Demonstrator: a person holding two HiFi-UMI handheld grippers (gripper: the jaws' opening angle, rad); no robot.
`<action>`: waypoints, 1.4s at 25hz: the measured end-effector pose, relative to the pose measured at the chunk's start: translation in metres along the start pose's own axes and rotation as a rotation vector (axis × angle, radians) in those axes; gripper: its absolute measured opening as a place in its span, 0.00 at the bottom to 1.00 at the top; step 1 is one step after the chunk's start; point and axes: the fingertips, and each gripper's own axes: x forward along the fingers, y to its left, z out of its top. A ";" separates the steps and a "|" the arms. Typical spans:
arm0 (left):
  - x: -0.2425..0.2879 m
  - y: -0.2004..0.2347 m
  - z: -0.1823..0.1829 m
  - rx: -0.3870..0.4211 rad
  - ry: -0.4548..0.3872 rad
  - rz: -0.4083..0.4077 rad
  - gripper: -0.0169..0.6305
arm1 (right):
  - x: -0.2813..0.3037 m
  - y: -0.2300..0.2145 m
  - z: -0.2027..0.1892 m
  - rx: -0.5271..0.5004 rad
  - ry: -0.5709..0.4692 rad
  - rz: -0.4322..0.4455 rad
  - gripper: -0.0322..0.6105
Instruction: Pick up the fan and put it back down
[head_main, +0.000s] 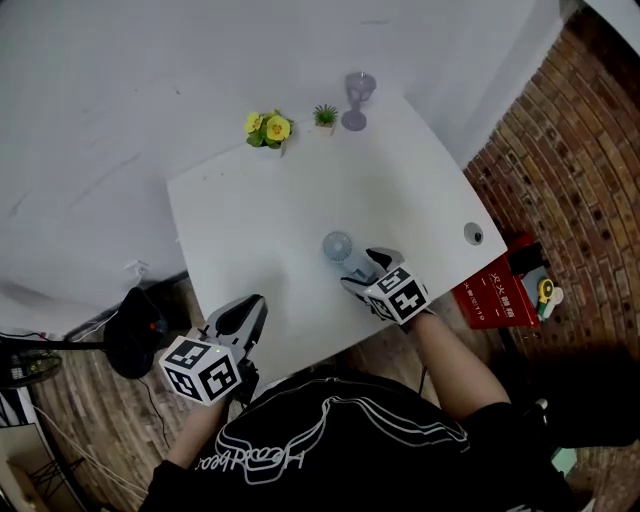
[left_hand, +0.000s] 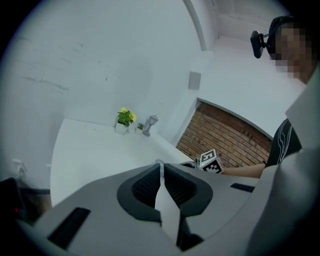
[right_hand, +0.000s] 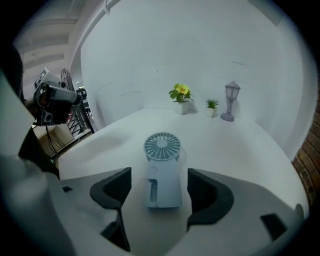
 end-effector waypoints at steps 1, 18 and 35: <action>0.002 0.002 0.001 -0.003 0.005 -0.004 0.10 | 0.003 -0.001 -0.002 -0.002 0.009 -0.004 0.59; 0.021 0.019 -0.005 -0.043 0.048 -0.052 0.10 | 0.015 -0.009 -0.005 -0.014 0.024 -0.032 0.39; 0.022 0.014 0.023 0.018 -0.001 -0.049 0.10 | -0.039 0.013 0.052 0.002 -0.168 0.012 0.39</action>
